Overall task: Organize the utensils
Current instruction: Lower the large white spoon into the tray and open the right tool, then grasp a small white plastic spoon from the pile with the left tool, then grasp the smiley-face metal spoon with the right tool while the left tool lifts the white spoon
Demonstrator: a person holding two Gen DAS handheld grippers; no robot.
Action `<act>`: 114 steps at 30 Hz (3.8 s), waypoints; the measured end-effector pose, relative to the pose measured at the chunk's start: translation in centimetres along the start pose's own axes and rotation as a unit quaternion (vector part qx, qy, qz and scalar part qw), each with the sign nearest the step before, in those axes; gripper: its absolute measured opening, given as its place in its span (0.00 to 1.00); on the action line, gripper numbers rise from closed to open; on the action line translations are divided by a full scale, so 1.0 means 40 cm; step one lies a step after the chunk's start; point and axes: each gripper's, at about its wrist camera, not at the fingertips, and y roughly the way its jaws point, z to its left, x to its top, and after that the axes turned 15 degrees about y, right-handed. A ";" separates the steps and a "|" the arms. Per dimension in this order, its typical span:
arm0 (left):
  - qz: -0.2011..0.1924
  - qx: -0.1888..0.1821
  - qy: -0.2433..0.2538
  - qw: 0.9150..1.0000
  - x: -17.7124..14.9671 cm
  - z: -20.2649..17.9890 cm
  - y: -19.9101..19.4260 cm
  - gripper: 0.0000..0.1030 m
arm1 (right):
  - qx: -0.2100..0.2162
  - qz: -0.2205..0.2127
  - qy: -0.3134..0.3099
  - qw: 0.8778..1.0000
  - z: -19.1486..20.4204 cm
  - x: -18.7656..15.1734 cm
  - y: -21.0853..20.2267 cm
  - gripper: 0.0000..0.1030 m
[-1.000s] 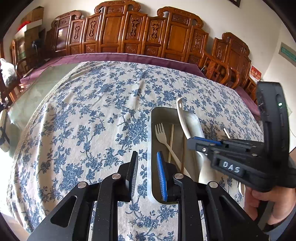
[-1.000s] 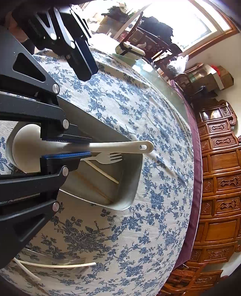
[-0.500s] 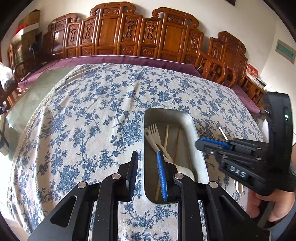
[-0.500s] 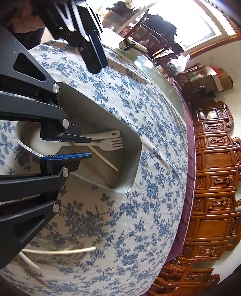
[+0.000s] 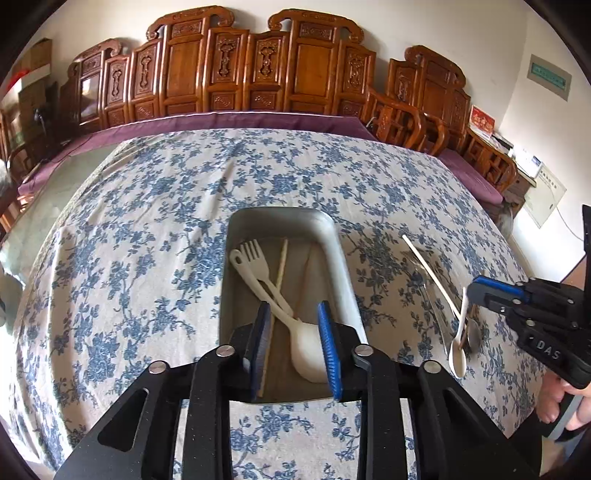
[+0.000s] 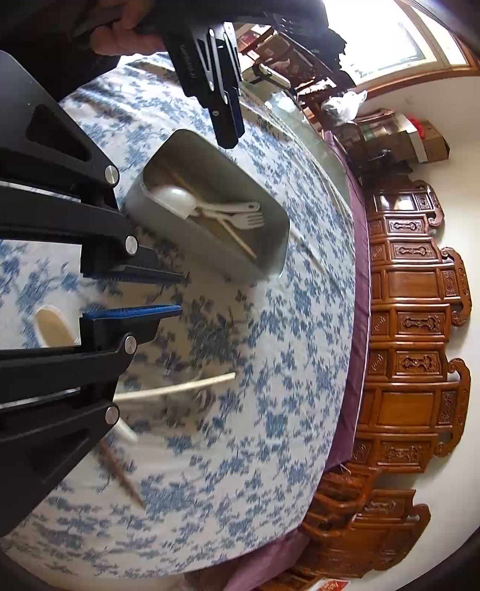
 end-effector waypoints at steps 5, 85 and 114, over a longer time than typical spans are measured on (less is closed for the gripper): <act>-0.001 -0.009 0.019 1.000 0.004 -0.050 0.005 0.30 | -0.031 -0.016 0.004 0.999 -0.085 -0.029 -0.060 0.25; 0.015 -0.108 0.099 0.989 -0.020 -0.365 0.132 0.01 | -0.126 0.047 0.223 0.966 -0.434 -0.018 0.156 0.38; 0.001 -0.087 0.085 0.993 -0.014 -0.298 0.095 0.01 | -0.113 0.101 0.080 0.985 -0.283 -0.051 0.182 0.18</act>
